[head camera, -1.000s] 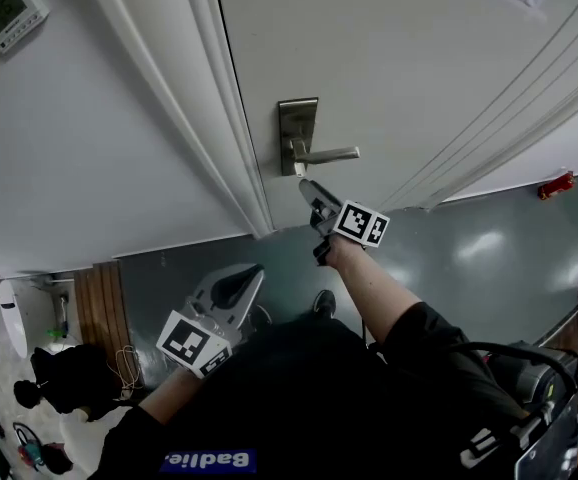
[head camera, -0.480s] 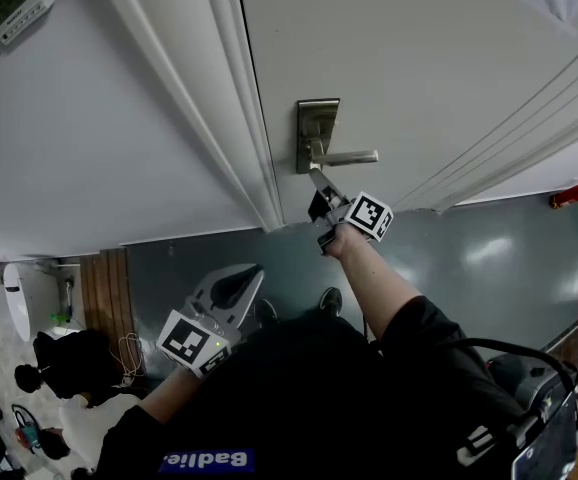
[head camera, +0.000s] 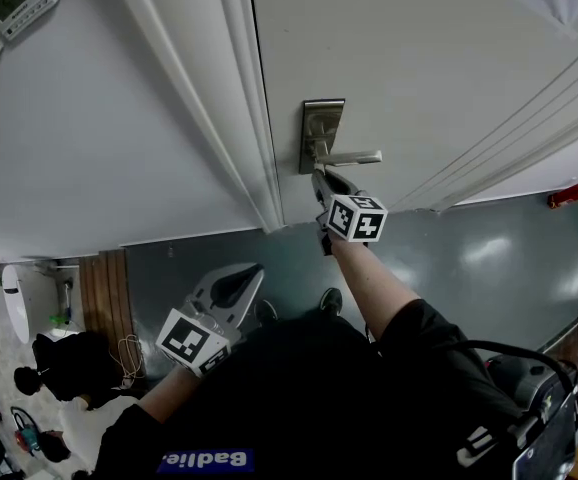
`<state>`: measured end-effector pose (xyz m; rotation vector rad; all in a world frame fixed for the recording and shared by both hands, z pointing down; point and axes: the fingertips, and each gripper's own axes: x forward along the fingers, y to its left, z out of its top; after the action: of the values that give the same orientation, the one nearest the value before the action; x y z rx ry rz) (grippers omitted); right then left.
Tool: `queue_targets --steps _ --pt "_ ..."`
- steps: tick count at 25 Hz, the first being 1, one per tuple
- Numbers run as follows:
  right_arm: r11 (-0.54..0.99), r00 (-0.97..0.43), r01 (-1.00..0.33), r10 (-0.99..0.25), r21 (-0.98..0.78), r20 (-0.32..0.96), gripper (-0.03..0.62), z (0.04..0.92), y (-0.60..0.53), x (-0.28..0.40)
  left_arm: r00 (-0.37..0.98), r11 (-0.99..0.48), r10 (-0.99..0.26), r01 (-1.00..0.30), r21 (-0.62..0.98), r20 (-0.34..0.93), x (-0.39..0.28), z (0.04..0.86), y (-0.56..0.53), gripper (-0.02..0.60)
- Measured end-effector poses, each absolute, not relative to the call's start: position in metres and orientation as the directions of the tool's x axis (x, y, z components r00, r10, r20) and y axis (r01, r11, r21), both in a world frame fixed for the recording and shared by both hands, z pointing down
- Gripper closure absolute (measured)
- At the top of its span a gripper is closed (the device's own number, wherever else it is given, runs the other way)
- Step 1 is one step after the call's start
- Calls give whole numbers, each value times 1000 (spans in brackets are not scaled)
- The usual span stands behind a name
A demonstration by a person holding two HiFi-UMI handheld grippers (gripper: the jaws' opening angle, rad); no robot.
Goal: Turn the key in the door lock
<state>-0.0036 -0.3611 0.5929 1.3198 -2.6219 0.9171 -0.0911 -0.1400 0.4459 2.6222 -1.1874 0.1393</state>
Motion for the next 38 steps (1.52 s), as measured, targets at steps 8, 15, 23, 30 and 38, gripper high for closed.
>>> queue_targets --steps 8,15,23,30,38 --pt "542 -427 -829 -775 140 466 536 592 -358 -9 667 -635 -716 -745 204 206 -100 448 -134 588" --pt "571 -545 -818 -725 -76 422 528 594 -362 -11 661 -631 -724 -750 201 196 -111 449 -129 588" --pt "578 -379 -742 -780 340 499 513 597 -364 -16 665 -631 -717 -747 210 210 -115 454 -124 588" --pt "459 -188 -431 -888 777 420 548 598 -364 -15 657 -620 -721 -754 219 220 -123 457 -123 588" --pt "365 -137 -135 -928 921 348 548 604 -363 -15 671 -635 -712 -741 218 205 -124 456 -122 588"
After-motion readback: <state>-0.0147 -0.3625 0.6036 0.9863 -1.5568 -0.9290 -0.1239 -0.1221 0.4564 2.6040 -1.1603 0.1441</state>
